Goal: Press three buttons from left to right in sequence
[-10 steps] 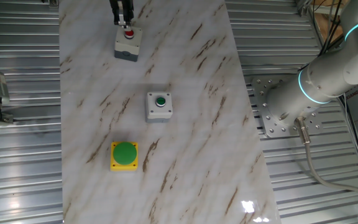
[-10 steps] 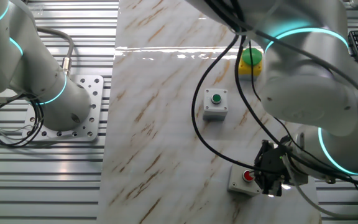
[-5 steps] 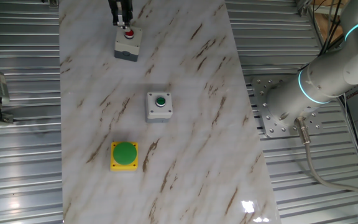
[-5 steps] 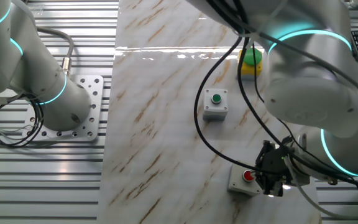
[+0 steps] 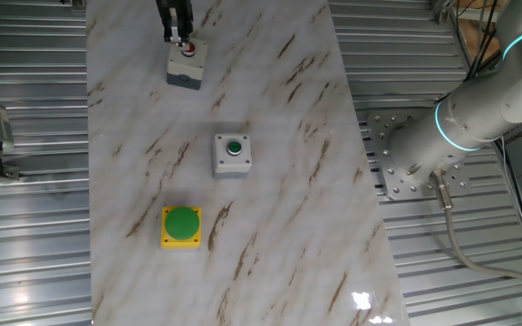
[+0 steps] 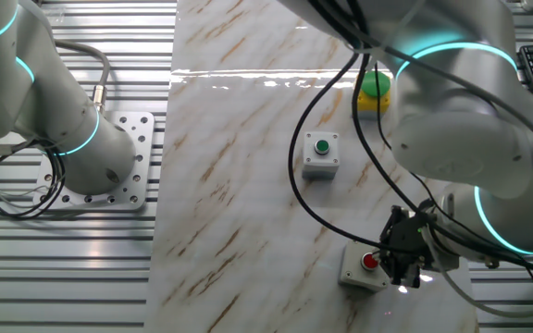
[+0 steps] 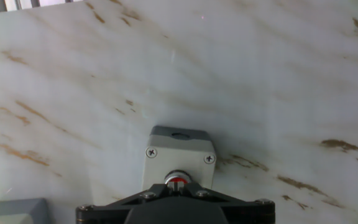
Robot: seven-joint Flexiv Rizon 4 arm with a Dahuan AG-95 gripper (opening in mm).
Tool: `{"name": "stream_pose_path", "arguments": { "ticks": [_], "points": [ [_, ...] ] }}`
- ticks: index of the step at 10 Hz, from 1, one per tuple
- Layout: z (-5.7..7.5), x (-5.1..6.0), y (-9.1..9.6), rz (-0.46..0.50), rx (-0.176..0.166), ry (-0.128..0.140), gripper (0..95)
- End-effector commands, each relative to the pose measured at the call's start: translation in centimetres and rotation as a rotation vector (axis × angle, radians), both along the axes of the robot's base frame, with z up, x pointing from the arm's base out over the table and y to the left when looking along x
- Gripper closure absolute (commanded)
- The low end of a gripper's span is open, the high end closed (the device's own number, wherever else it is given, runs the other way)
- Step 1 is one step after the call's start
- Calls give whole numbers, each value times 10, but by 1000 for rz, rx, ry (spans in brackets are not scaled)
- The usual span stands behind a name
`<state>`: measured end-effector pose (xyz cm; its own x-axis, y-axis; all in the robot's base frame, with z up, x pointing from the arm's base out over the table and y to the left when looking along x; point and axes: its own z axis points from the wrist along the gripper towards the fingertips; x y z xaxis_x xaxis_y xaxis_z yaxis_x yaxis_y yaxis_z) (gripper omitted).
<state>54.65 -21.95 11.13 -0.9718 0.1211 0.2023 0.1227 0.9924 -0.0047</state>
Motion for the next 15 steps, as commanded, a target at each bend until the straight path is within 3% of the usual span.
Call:
{"name": "stream_pose_path", "arguments": {
  "ticks": [1, 7, 15],
  "points": [
    [-2, -1, -1, -2, 0, 0, 950],
    [-5, -2, -2, 17, -5, 8, 950],
    [-4, -5, -6, 9, 18, 17, 950]
  ]
}}
